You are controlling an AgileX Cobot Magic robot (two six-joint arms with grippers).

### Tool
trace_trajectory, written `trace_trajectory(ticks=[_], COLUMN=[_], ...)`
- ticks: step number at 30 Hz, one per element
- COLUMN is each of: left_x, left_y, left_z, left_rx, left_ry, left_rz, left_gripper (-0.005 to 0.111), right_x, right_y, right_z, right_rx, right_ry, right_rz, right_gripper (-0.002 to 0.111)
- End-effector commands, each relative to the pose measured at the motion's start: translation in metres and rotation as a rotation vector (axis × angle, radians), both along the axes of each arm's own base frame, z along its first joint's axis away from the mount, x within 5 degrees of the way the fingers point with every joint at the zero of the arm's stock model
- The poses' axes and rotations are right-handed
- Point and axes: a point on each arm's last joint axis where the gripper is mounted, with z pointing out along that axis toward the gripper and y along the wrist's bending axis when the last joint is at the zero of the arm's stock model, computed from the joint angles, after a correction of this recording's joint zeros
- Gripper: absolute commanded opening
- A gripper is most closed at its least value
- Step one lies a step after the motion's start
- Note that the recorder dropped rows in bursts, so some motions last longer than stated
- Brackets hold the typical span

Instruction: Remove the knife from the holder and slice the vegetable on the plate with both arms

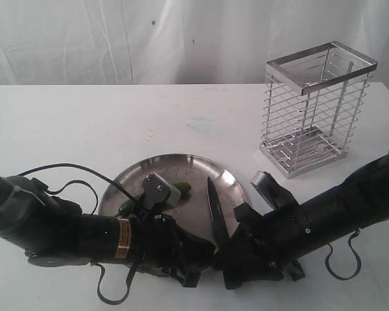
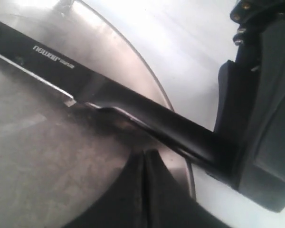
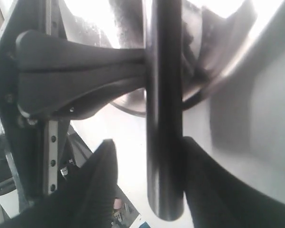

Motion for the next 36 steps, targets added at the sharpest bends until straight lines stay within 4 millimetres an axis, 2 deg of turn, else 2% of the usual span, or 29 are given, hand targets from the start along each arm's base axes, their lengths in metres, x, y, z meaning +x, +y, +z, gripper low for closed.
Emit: trace_trajectory(ticks=[1, 12, 24, 29, 36], left_x=[0.0008, -0.0028, -0.0044, -0.0043, -0.0036], left_y=[0.0004, -0.0042, -0.0057, -0.0056, -0.004], left_z=[0.0, 0.0069, 0.0094, 0.009, 0.0058], left_rx=[0.003, -0.079, -0.107, -0.103, -0.064], left_ry=[0.007, -0.014, -0.021, -0.02, -0.018], left_rz=[-0.003, -0.06, -0.084, -0.082, -0.073], left_gripper=[0.0, 0.0, 0.0, 0.0, 0.0], right_x=[0.0006, 0.0037, 0.0038, -0.0006, -0.0046], right_y=[-0.0009, -0.002, -0.0009, 0.002, -0.0007], right_z=[-0.0017, -0.004, -0.0024, 0.0033, 0.0004], right_rx=[-0.003, -0.031, -0.011, 0.062, 0.025], right_ry=[-0.015, -0.031, -0.023, -0.008, -0.01], right_rz=[-0.005, -0.034, -0.041, 0.006, 0.062], right_gripper=[0.037, 0.007, 0.003, 0.0, 0.0])
